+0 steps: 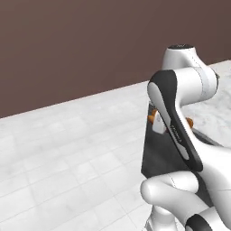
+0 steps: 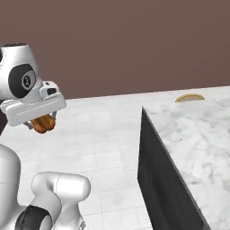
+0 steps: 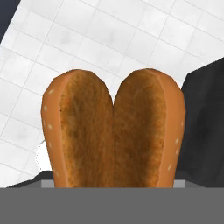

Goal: Move the hot dog bun to the plate on the dining table and place the condiment next to that plate. Then navigate to the fridge and take the sausage and place it on the plate as well.

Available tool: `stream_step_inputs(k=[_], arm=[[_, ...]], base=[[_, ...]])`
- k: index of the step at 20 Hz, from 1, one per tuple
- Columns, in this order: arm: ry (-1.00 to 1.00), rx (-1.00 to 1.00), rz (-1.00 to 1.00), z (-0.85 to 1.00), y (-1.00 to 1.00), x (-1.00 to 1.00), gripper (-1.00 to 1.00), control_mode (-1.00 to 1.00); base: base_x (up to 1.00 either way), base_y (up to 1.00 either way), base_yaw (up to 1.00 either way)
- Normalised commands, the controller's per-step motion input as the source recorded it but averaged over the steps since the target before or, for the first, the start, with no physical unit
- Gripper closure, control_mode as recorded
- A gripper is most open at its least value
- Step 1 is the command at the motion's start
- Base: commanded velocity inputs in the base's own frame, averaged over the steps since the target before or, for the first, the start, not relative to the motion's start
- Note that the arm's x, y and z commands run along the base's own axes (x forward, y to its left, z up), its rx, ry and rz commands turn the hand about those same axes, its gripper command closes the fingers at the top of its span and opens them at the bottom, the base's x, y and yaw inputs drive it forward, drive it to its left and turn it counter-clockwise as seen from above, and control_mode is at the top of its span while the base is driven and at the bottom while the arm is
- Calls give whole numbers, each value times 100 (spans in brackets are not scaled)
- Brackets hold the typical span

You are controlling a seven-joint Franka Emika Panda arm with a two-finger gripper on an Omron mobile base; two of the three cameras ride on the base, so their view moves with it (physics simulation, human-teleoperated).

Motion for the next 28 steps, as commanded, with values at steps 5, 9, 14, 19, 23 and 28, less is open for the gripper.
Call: stream_step_inputs(k=[5, 9, 14, 19, 23, 28], arm=[[0, 0, 0, 0, 0, 0, 100, 100], [0, 0, 0, 0, 0, 0, 100, 100], [0, 0, 0, 0, 0, 0, 100, 100], [0, 0, 0, 0, 0, 0, 100, 100], [0, 0, 0, 0, 0, 0, 100, 100], [0, 0, 0, 0, 0, 0, 100, 100]], base=[[100, 92, -34], [100, 74, -48], [100, 63, -61], [99, 60, -66], [91, 68, -63], [82, 79, -57]])
